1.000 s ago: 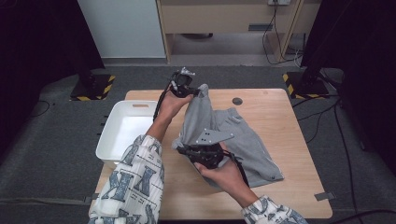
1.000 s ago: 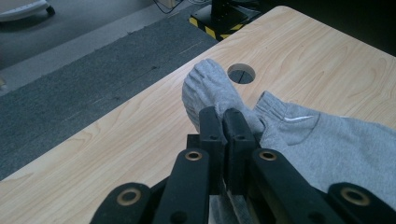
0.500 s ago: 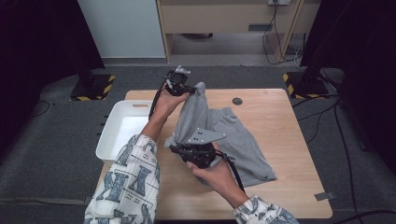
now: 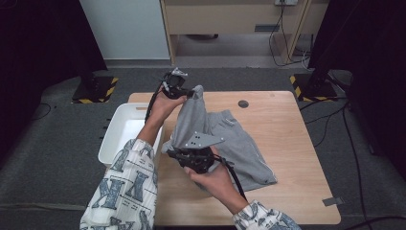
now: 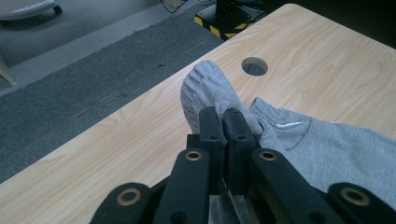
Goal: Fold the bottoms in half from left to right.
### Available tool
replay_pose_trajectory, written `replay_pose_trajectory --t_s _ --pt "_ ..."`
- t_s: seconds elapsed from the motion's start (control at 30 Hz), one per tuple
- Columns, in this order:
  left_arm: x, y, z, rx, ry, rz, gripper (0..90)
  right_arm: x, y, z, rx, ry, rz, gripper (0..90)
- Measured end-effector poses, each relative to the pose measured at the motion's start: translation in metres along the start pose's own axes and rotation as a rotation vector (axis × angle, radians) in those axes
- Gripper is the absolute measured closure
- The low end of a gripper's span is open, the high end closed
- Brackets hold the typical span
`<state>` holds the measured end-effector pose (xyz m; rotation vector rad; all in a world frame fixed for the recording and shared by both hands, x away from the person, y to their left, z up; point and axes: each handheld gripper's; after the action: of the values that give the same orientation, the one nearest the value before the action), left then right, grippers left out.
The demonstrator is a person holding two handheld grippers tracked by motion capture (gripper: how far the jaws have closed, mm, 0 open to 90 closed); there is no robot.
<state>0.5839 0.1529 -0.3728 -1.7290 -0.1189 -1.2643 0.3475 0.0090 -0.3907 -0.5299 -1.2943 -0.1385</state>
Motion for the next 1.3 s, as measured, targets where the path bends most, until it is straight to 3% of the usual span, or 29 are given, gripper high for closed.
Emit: replay_pose_trajectory --t_s 0.2,0.33,0.57,0.97,1.3 --pt "-0.001 -0.007 0.004 -0.006 -0.003 -0.019 87.6 0.006 0.01 0.008 0.008 -0.007 0.002 87.0" --pt "-0.005 -0.012 0.009 0.004 0.007 -0.007 87.6 0.01 0.017 0.013 0.02 -0.005 -0.005 87.0" --pt "-0.011 -0.02 0.018 0.014 -0.018 -0.005 87.6 0.013 0.023 0.017 0.038 0.002 -0.005 87.0" --pt "-0.004 0.001 -0.001 0.013 -0.025 0.016 87.6 0.0 -0.02 0.001 -0.003 -0.016 0.022 87.0" --pt "0.0 0.022 -0.013 0.001 -0.038 0.017 87.6 -0.016 -0.054 -0.017 -0.038 -0.03 0.08 87.0"
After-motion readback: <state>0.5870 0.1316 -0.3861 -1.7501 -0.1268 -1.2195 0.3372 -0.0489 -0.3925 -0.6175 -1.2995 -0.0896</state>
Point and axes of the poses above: each handheld gripper's, and its own axes: y roughly forward along the jaws, x roughly out of its top, z roughly to its left, and after that the axes turned 1 degree about y, right-handed
